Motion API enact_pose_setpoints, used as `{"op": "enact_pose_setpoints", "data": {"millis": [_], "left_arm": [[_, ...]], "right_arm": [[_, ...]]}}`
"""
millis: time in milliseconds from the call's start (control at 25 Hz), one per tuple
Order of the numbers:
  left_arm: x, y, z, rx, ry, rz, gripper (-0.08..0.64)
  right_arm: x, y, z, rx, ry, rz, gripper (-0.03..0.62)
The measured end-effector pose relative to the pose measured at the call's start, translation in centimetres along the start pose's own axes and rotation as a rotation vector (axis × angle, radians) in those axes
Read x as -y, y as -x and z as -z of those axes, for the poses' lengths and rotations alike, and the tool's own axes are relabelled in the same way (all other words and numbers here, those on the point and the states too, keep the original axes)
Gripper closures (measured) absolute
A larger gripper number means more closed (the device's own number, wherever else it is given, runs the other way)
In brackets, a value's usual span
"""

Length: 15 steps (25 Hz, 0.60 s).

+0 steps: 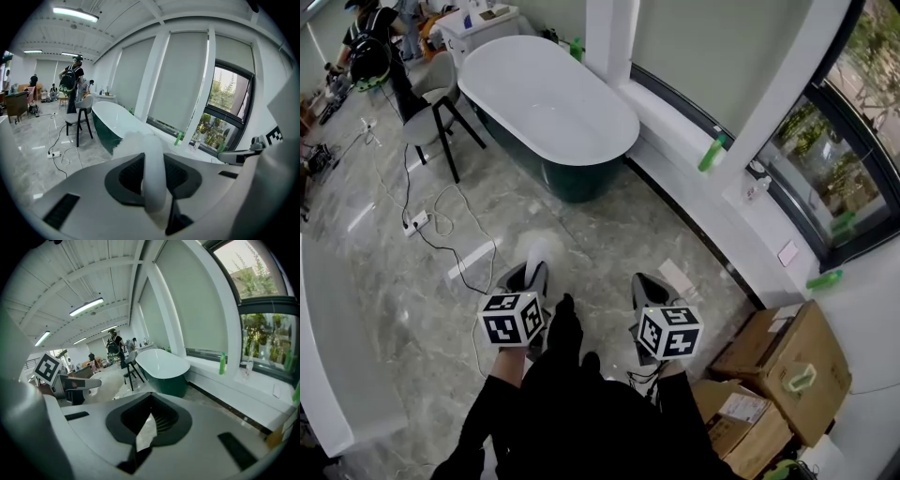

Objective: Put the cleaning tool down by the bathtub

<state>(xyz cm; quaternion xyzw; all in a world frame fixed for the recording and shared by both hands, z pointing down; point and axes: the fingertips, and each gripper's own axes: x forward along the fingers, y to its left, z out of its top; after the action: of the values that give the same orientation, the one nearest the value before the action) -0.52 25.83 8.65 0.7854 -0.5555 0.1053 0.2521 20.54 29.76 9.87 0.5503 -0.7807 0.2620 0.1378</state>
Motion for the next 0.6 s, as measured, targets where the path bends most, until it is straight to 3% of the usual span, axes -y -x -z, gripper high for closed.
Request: {"op": "enact_pose_setpoints", "data": {"millis": [600], "left_arm": [[-6.0,-10.7,-4.3,-0.072,0.014,0.029,0.462]], "right_arm": [[1.1,-11.7,-3.7,-0.1,-0.016,0.025,0.592]]}}
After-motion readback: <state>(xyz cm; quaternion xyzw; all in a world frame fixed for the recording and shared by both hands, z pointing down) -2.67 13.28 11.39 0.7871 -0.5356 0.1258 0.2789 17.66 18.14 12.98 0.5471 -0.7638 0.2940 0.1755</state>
